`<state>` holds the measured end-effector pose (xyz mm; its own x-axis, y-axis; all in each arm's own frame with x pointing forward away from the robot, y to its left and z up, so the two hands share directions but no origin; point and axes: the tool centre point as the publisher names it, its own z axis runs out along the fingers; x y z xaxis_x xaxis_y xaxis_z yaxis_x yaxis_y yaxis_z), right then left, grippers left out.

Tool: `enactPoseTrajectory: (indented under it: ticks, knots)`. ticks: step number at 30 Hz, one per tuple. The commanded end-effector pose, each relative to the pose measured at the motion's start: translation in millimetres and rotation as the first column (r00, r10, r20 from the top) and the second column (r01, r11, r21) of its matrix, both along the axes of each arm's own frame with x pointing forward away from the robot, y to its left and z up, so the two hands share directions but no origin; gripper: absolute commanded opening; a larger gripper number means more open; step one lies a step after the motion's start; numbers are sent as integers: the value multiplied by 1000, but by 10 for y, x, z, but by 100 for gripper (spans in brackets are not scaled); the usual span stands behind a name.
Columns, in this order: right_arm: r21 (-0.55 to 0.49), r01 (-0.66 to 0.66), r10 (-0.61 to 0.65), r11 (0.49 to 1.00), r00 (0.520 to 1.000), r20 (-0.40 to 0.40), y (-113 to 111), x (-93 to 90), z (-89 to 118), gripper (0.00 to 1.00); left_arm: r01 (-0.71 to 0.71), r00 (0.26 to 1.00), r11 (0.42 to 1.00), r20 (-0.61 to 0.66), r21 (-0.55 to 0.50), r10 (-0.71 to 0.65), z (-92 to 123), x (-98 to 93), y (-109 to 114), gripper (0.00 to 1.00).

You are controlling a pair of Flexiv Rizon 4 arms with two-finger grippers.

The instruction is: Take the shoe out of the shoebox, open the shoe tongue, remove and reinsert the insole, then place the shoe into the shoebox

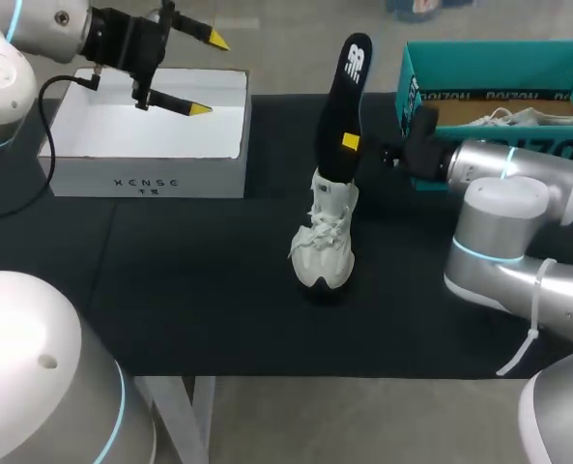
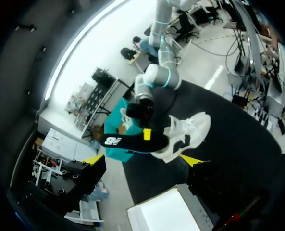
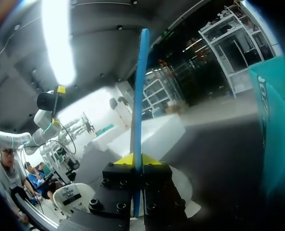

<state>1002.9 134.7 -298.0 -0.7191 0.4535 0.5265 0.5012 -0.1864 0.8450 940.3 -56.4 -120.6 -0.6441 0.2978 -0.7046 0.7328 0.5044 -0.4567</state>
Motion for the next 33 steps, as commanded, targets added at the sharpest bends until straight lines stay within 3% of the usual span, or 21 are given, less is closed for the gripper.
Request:
enactPoseTrajectory:
  ticks: [1,17,24,25,26,27,33]
  knots:
    - [3,0,0,1000,1000,-19,57,-23,-92,0,-1,1000,1000,1,2,1,-3,-2,-3,100]
    - [-12,-7,6,1000,996,-94,131,-398,-468,0,-1,1000,1000,1,2,1,-3,-2,-3,100]
    - [-16,8,-10,1000,992,-125,152,-504,-540,0,-1,1000,1000,1,2,1,-3,-2,-3,100]
    - [-13,11,-12,1000,992,-126,148,-496,-539,4,-1,1000,1000,1,2,1,-3,-2,-3,100]
    - [-13,10,-12,1000,992,-125,149,-478,-523,48,-1,1000,1000,1,2,1,-3,-2,-3,100]
    - [-14,9,-11,1000,993,-117,154,-454,-494,60,-1,1000,1000,1,2,1,-3,-2,-3,100]
    - [-35,5,-7,999,997,-77,130,-268,-357,49,-1,1000,1000,1,2,1,-3,-2,-3,100]
